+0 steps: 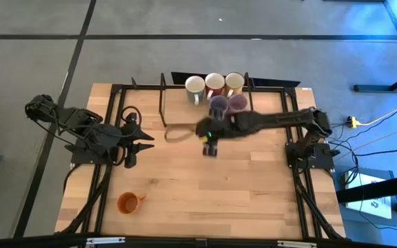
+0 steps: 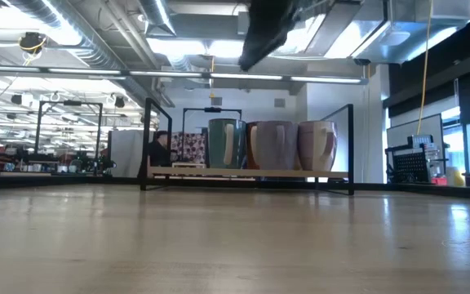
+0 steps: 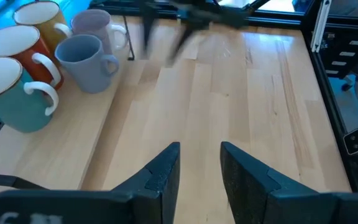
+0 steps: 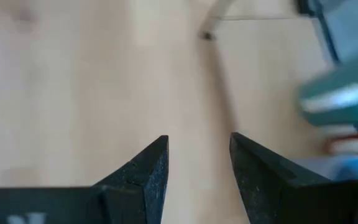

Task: Place coffee mugs
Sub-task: Put the orange mug on the shelf

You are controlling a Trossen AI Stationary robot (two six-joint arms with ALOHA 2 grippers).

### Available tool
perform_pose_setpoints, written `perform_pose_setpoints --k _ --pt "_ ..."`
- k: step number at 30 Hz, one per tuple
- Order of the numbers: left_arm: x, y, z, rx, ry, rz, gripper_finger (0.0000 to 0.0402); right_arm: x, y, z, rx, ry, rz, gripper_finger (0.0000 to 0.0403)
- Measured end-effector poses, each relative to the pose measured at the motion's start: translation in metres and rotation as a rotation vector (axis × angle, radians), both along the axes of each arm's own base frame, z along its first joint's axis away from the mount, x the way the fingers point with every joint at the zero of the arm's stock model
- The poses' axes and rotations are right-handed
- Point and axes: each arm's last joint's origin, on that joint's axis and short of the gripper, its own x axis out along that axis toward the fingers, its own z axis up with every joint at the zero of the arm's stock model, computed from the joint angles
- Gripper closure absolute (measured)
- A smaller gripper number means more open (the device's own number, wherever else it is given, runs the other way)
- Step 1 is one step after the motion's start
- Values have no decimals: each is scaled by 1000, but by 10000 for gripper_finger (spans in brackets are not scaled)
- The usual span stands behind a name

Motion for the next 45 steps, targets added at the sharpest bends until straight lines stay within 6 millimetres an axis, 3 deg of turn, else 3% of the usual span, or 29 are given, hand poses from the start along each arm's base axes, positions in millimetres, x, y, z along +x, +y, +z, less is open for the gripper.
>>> perform_pose_setpoints --k 5,12,19,26,33,38,45 --pt "15 -9 -11 -46 92 -58 256 -16 49 -11 95 -105 89 244" --pt "33 -32 -32 -240 278 -206 235 -53 94 -35 228 -250 19 244" --pt "42 -63 -52 -374 410 -136 237 -84 142 -45 263 -278 7 244" --pt "37 -98 -72 -653 597 113 237 -119 185 -49 226 -288 -4 244" --pt "4 -128 -75 -863 664 439 237 -142 206 -51 182 -311 -2 244" --pt "-19 -141 -86 -876 717 686 237 -146 210 -51 196 -320 -4 244" --pt "-20 -154 -104 -825 828 813 237 -147 211 -51 205 -308 9 244"
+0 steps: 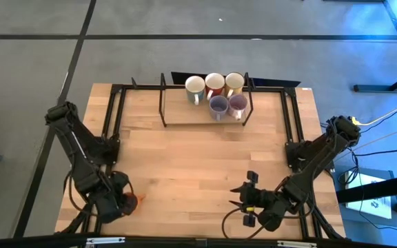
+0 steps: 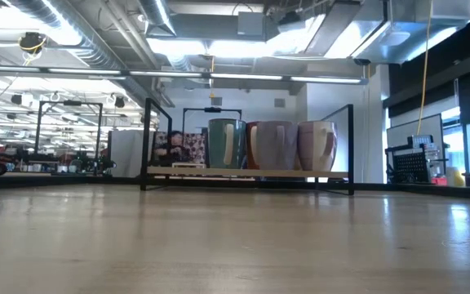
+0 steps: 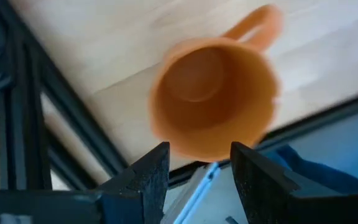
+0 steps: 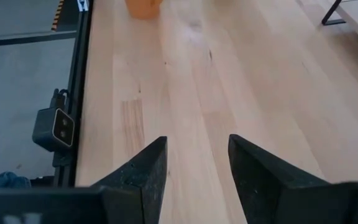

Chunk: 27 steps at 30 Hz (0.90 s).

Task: Place coffee mugs
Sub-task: Put the orange mug on the shelf

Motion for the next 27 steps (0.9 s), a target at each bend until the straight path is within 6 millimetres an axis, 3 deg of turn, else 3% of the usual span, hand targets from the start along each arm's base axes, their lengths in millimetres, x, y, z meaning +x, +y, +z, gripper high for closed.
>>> perform_pose_setpoints --k 9,27 --pt "-6 -12 -22 89 172 -9 237 0 1 -1 17 21 22 244" --pt "-12 -13 -52 128 124 -34 238 -1 1 0 -6 -9 -4 244"
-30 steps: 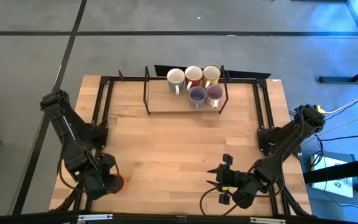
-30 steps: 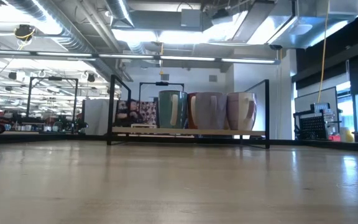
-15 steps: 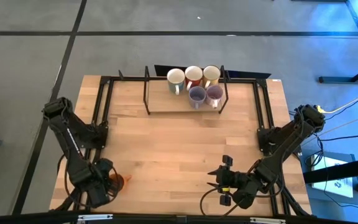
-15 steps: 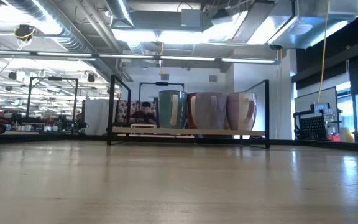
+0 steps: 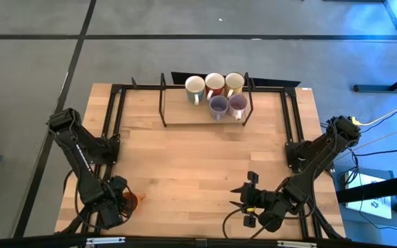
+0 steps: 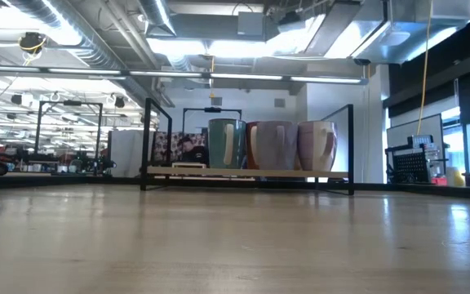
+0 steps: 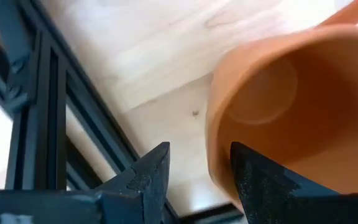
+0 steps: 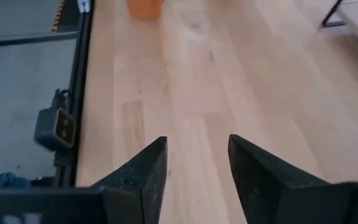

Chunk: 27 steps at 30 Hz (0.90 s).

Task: Place coffee mugs
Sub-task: Put the orange mug on the shelf

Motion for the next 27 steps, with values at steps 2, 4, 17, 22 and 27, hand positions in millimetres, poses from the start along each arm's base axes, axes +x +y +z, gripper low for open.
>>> perform_pose_setpoints --k 2,4,17,22,27 --pt "0 0 -5 -1 -23 -36 242 0 0 0 -5 -8 -9 244" --pt "1 0 -9 -17 -40 -83 252 0 0 0 -7 -3 -5 244" --pt "20 11 -17 6 -142 -436 386 -2 -2 -2 -42 33 20 244" --pt "32 18 -17 7 -147 -578 382 -9 -1 -6 -43 103 49 244" --pt "48 31 -15 -8 -144 -721 386 -9 -2 -6 -58 89 28 244"
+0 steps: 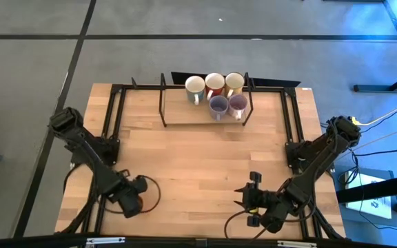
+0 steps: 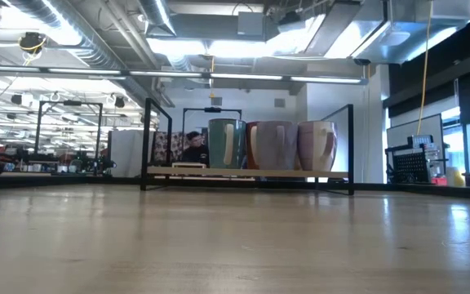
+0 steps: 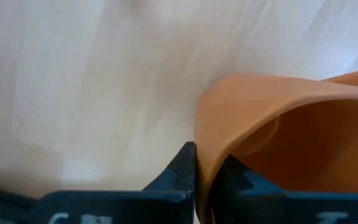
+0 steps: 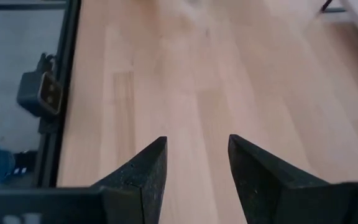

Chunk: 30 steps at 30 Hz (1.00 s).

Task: Place coffee mugs
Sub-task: Put the orange mug on the shelf

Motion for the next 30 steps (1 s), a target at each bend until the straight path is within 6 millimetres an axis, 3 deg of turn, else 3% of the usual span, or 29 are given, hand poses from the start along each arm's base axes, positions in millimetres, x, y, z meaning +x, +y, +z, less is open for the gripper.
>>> perform_pose_setpoints --k 9,15,19,25,30 --pt "48 37 19 51 -128 -304 387 1 -6 -8 -54 -35 -57 244" --pt "77 71 28 113 -181 -449 387 7 -15 -30 37 -64 -121 244" --pt "93 89 23 150 -169 -542 387 12 -23 -44 113 -99 -173 244" --pt "127 102 10 177 -122 -684 387 22 -33 -50 188 -140 -216 244" --pt "158 103 10 173 -134 -732 387 26 -37 -50 217 -140 -246 244"
